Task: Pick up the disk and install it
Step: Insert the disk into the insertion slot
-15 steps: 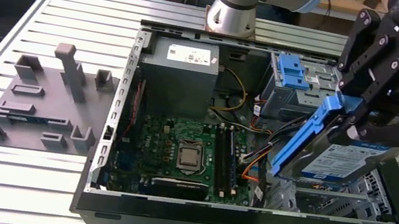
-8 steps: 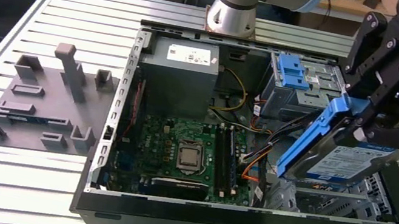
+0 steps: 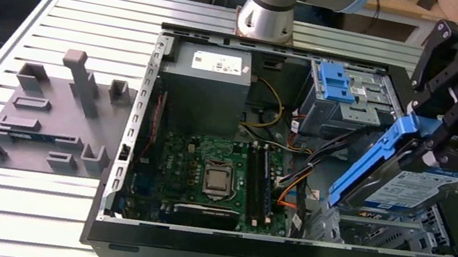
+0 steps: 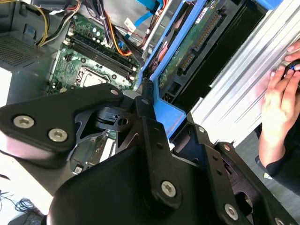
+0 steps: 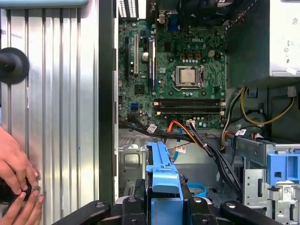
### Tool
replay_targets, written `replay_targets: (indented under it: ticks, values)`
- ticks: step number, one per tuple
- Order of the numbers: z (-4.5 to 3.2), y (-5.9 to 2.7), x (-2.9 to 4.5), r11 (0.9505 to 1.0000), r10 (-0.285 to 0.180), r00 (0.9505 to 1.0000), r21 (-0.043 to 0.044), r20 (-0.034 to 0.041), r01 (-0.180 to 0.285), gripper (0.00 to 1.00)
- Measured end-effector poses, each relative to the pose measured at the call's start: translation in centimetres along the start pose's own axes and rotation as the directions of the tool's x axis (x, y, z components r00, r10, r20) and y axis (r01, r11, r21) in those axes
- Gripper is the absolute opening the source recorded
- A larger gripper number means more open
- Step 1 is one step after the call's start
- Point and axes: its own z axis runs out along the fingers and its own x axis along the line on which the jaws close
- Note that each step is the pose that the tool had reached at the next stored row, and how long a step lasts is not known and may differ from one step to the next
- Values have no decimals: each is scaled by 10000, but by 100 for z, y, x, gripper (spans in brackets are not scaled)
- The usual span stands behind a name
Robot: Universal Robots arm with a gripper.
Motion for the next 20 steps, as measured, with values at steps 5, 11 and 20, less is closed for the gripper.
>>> replay_targets:
  ticks: [5,11,20]
  values:
    - [18,-16,1,10000,-2,10000,39,-2,2,36]
    - [34,-85,-3,10000,-2,10000,40,1,2,36]
    - [84,-129,-29,10000,-1,10000,40,1,1,36]
